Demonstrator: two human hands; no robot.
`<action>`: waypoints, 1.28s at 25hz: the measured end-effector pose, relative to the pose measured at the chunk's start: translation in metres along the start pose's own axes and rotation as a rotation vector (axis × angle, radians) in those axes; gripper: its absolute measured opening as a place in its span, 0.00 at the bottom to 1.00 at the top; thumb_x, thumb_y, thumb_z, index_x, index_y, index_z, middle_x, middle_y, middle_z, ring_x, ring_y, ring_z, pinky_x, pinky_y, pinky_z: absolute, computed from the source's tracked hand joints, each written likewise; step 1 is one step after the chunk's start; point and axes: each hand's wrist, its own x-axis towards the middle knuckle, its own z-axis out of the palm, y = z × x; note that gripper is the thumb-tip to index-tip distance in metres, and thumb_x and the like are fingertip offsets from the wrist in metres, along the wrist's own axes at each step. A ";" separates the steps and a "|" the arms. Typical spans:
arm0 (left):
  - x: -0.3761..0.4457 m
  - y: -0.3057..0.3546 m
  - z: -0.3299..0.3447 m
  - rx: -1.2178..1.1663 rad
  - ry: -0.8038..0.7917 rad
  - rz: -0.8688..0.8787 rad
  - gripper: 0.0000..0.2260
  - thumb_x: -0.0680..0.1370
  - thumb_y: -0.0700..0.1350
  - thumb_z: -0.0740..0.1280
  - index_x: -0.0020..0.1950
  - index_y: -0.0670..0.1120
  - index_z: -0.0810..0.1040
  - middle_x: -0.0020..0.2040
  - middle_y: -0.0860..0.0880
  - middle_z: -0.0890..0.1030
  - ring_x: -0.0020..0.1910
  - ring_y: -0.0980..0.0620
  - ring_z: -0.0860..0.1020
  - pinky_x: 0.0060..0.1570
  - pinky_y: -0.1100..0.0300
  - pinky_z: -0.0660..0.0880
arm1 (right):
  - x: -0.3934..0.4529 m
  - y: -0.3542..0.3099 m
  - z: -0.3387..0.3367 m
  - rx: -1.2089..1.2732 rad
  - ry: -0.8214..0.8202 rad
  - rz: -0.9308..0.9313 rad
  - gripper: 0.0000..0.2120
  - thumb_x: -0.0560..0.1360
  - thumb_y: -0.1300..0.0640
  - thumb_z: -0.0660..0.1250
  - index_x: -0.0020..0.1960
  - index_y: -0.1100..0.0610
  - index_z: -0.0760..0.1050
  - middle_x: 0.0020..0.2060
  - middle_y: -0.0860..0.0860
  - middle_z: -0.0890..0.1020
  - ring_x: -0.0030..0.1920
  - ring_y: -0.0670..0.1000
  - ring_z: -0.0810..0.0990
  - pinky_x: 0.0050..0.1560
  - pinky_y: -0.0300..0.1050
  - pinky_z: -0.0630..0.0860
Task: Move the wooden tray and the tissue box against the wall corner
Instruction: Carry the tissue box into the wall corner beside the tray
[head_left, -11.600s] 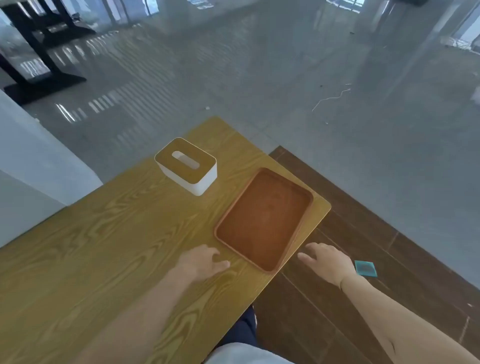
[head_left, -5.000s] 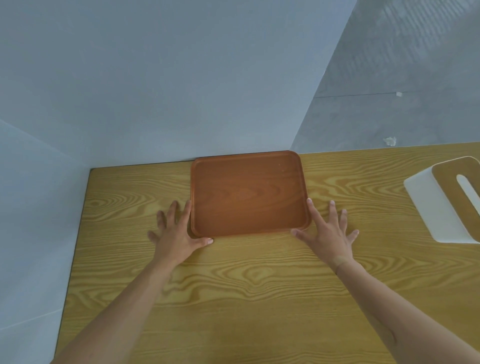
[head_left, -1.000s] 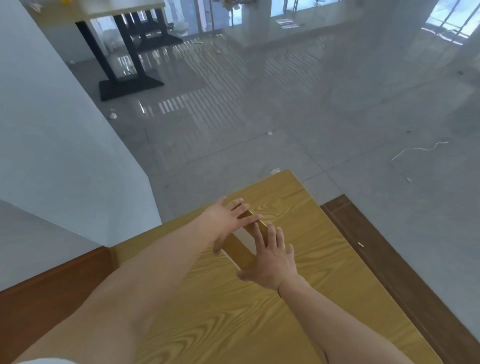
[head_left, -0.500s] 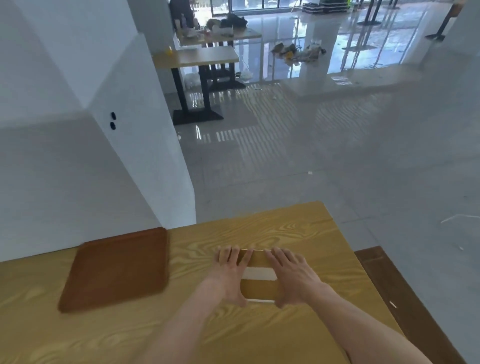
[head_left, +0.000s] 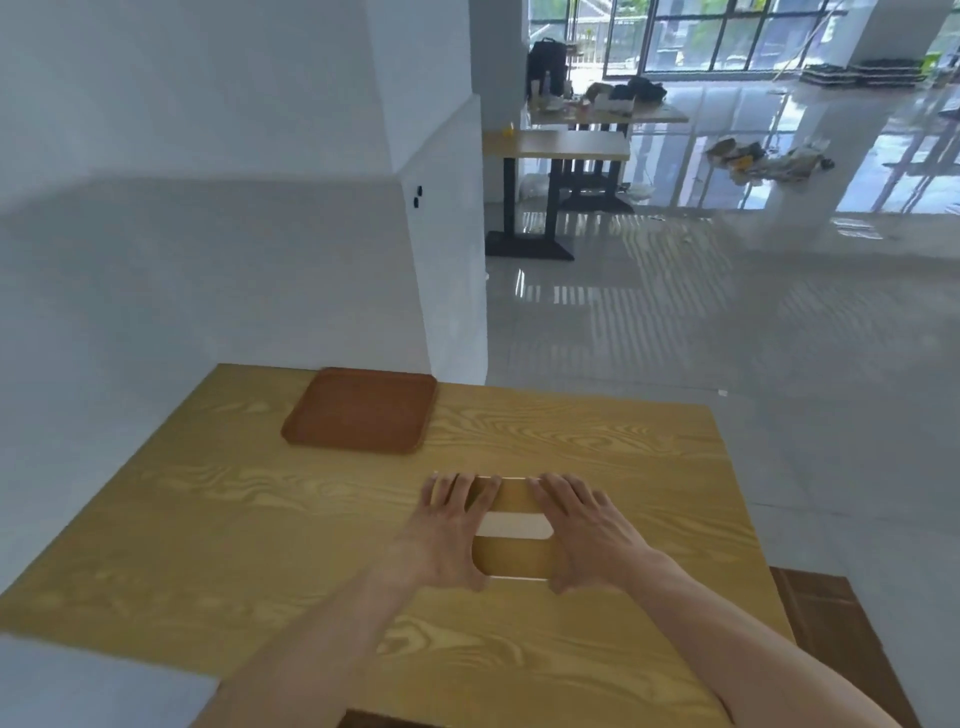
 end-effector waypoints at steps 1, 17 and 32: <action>-0.016 -0.001 0.000 0.001 0.000 -0.034 0.59 0.56 0.72 0.66 0.78 0.55 0.39 0.71 0.45 0.54 0.72 0.38 0.54 0.75 0.38 0.46 | -0.002 -0.008 0.000 -0.006 0.006 -0.036 0.62 0.63 0.38 0.76 0.81 0.54 0.39 0.79 0.55 0.51 0.78 0.59 0.50 0.76 0.57 0.59; -0.207 -0.073 -0.005 0.020 0.029 -0.456 0.57 0.60 0.71 0.68 0.78 0.53 0.42 0.74 0.42 0.54 0.74 0.38 0.52 0.75 0.38 0.49 | 0.052 -0.173 -0.002 -0.066 0.073 -0.471 0.61 0.60 0.34 0.73 0.80 0.52 0.40 0.78 0.55 0.54 0.77 0.59 0.53 0.76 0.57 0.58; -0.366 -0.242 0.037 -0.076 0.161 -0.589 0.55 0.57 0.75 0.64 0.78 0.54 0.49 0.71 0.46 0.60 0.71 0.39 0.61 0.72 0.37 0.57 | 0.125 -0.400 -0.010 -0.100 0.072 -0.623 0.59 0.59 0.36 0.71 0.79 0.53 0.44 0.77 0.55 0.56 0.76 0.59 0.52 0.74 0.58 0.59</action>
